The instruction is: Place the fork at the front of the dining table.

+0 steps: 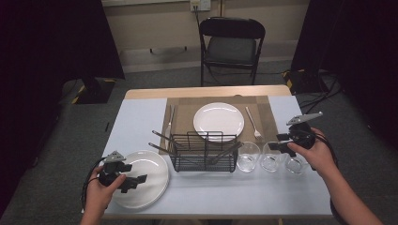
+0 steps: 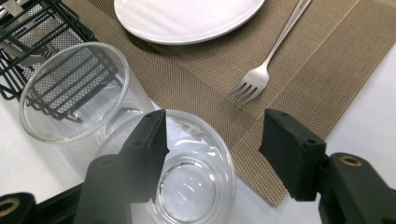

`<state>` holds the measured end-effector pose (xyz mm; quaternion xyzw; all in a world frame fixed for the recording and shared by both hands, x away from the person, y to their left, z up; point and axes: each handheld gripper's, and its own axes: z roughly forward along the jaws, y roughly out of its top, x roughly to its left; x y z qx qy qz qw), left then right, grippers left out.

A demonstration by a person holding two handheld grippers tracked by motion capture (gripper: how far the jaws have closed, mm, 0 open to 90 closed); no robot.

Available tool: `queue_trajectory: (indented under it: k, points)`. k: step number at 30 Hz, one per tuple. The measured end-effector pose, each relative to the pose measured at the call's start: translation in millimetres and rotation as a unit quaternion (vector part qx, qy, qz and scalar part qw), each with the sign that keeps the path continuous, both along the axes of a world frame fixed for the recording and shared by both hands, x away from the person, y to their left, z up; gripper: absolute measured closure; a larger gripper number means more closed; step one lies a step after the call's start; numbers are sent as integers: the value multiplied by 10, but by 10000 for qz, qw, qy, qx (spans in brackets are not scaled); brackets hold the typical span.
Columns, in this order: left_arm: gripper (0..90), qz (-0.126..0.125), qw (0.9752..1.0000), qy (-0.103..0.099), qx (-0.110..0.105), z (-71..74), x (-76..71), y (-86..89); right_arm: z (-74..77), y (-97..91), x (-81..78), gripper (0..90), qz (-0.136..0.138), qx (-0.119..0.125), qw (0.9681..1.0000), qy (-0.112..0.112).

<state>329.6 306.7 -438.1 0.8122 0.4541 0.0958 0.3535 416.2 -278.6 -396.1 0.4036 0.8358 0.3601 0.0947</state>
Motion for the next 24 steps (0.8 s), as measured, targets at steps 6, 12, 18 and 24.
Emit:
queue_trajectory:
  k: [6, 12, 18, 24]
  points:
    - [170, 4, 10000, 6, 3, 0, 1, 0, -36, -8, -12, 442, -3, 60, 10000, 60]
    - [170, 24, 10000, 17, 3, -5, 0, 4, -96, -3, -11, 466, 40, 53, 9999, 129]
    - [170, 10, 10000, 13, 13, -5, 3, 0, -134, -1, -4, 477, 46, 15, 9999, 162]
    - [170, 12, 10000, 30, 8, -10, 3, -2, -172, 8, -1, 488, 100, -41, 9998, 191]
